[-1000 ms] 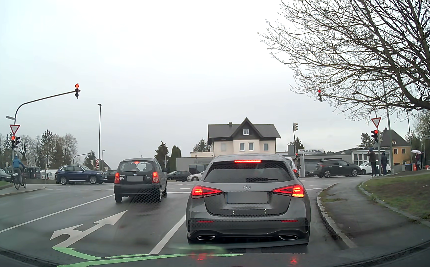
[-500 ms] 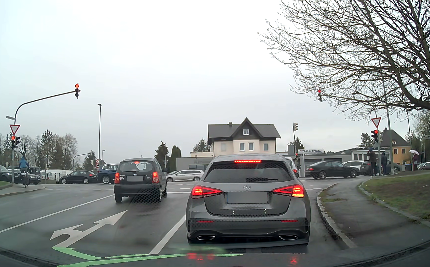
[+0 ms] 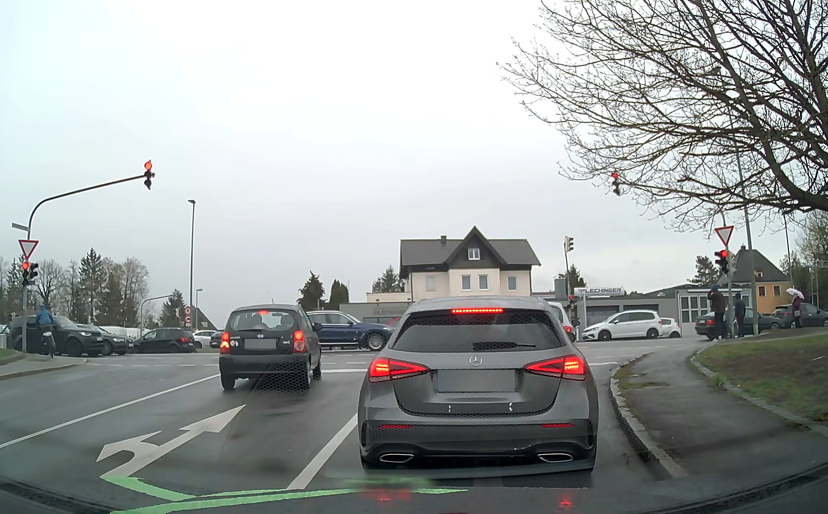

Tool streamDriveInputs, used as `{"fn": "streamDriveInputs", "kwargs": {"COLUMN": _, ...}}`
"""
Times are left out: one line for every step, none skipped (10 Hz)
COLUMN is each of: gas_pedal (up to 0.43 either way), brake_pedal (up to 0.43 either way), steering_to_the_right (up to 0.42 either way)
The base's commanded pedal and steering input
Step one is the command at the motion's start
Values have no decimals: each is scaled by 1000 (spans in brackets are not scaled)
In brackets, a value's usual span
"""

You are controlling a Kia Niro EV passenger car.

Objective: Follow the waypoints while adhering to traffic rules and regulations

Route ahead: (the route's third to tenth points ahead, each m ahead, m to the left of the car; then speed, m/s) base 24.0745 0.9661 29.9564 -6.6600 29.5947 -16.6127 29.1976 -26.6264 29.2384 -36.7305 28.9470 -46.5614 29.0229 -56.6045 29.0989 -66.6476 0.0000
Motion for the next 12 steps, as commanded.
{"fn": "streamDriveInputs", "kwargs": {"gas_pedal": 0, "brake_pedal": 445, "steering_to_the_right": 161}}
{"fn": "streamDriveInputs", "kwargs": {"gas_pedal": 0, "brake_pedal": 451, "steering_to_the_right": 161}}
{"fn": "streamDriveInputs", "kwargs": {"gas_pedal": 0, "brake_pedal": 451, "steering_to_the_right": 160}}
{"fn": "streamDriveInputs", "kwargs": {"gas_pedal": 0, "brake_pedal": 451, "steering_to_the_right": 161}}
{"fn": "streamDriveInputs", "kwargs": {"gas_pedal": 0, "brake_pedal": 451, "steering_to_the_right": 160}}
{"fn": "streamDriveInputs", "kwargs": {"gas_pedal": 0, "brake_pedal": 457, "steering_to_the_right": 161}}
{"fn": "streamDriveInputs", "kwargs": {"gas_pedal": 0, "brake_pedal": 451, "steering_to_the_right": 161}}
{"fn": "streamDriveInputs", "kwargs": {"gas_pedal": 0, "brake_pedal": 451, "steering_to_the_right": 161}}
{"fn": "streamDriveInputs", "kwargs": {"gas_pedal": 0, "brake_pedal": 451, "steering_to_the_right": 161}}
{"fn": "streamDriveInputs", "kwargs": {"gas_pedal": 0, "brake_pedal": 451, "steering_to_the_right": 160}}
{"fn": "streamDriveInputs", "kwargs": {"gas_pedal": 0, "brake_pedal": 451, "steering_to_the_right": 161}}
{"fn": "streamDriveInputs", "kwargs": {"gas_pedal": 0, "brake_pedal": 451, "steering_to_the_right": 160}}
